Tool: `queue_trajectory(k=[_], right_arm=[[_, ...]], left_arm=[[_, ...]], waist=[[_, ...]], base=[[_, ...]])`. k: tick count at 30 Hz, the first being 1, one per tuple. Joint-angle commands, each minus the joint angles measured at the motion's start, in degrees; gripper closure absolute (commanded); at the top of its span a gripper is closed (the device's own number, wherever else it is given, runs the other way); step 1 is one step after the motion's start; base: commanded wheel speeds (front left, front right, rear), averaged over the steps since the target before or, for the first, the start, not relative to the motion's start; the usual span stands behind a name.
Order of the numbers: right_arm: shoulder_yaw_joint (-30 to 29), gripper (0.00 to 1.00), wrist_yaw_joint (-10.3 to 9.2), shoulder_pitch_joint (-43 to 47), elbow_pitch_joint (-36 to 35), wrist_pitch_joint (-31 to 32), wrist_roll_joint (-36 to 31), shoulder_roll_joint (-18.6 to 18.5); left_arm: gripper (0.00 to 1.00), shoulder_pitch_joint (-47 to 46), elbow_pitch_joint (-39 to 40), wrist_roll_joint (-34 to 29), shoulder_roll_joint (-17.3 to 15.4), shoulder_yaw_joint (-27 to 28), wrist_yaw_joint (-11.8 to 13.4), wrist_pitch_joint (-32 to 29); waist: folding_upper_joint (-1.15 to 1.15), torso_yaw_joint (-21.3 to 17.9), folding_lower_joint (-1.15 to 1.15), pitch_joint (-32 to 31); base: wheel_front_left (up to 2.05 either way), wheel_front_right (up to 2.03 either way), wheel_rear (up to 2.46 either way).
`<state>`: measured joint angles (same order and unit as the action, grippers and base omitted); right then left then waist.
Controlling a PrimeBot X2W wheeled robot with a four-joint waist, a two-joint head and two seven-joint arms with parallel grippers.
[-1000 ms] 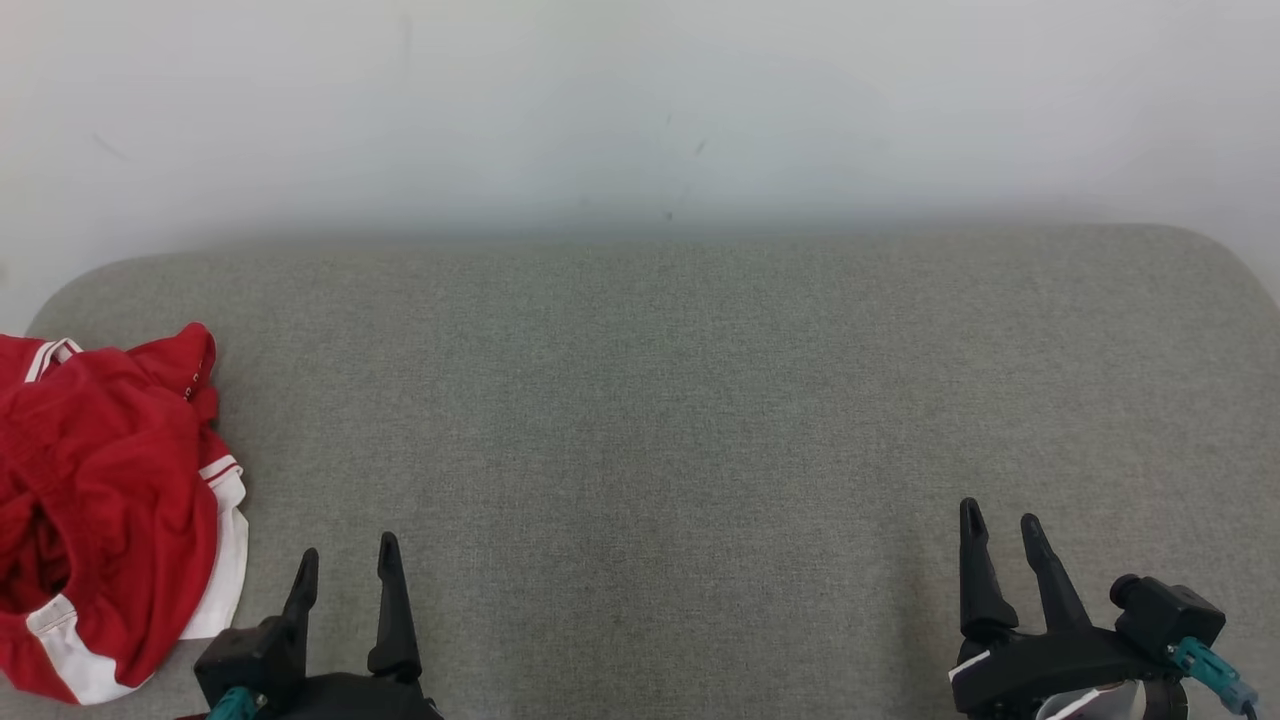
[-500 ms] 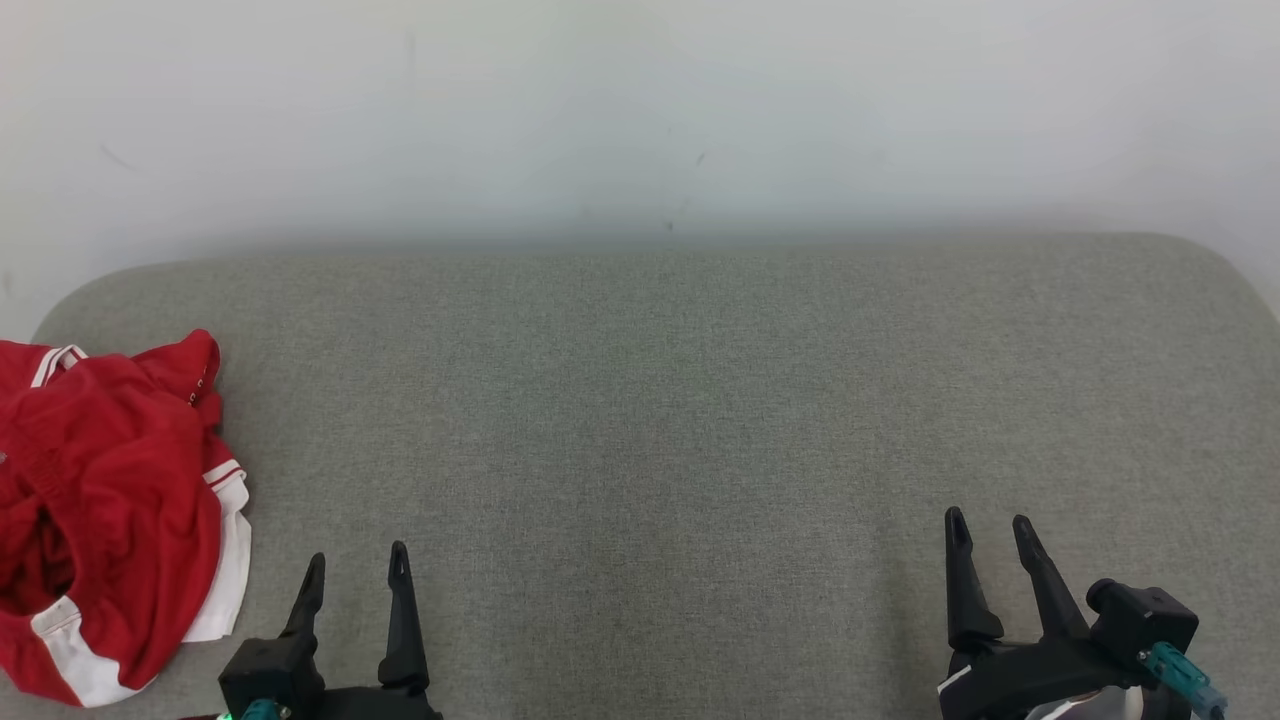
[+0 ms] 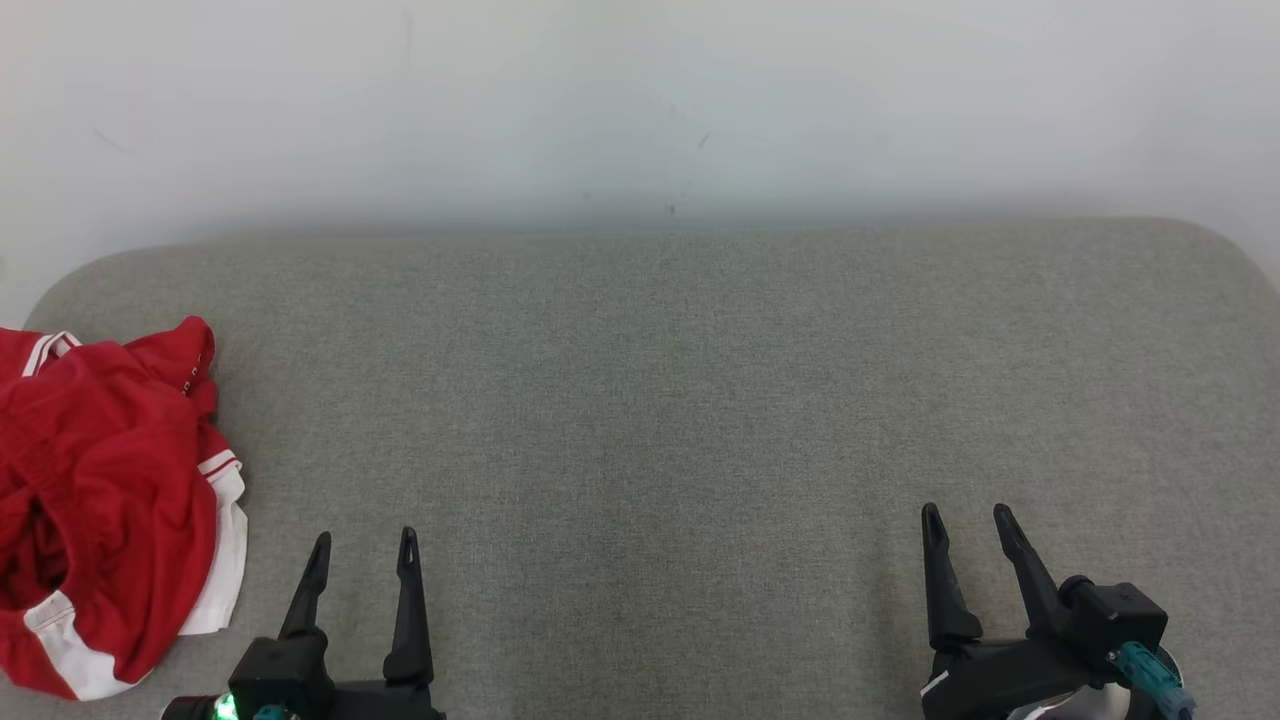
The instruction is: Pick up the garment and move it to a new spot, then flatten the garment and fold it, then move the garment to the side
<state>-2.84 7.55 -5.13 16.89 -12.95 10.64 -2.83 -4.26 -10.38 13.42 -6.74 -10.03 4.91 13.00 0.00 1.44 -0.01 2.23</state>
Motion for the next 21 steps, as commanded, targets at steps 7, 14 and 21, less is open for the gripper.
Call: queue_trajectory(k=[7, 14, 21], right_arm=[[-0.2, 0.0, -0.11, -0.5, 0.1, -1.0, -3.5, -0.1], [-0.2, 0.0, -0.11, -0.8, 0.9, -1.8, -6.7, -0.1], [0.1, 0.0, -0.12, -0.9, 1.5, -2.3, -8.6, -0.1]], left_arm=[[0.0, 0.7, 0.3, -3.7, 0.4, 1.4, -0.5, 1.0], [0.0, 0.4, -0.6, -6.9, 1.0, 2.3, -0.9, 1.7], [0.0, 0.0, -2.0, -8.9, 1.9, 3.0, -1.3, 2.2]], waist=[[0.0, 0.1, 0.01, 0.4], [0.0, 0.1, 0.01, 0.3], [0.0, 0.2, 0.01, 0.2]], base=[[0.0, 0.0, 0.0], [0.0, 0.0, 0.0], [0.0, 0.0, 0.0]])
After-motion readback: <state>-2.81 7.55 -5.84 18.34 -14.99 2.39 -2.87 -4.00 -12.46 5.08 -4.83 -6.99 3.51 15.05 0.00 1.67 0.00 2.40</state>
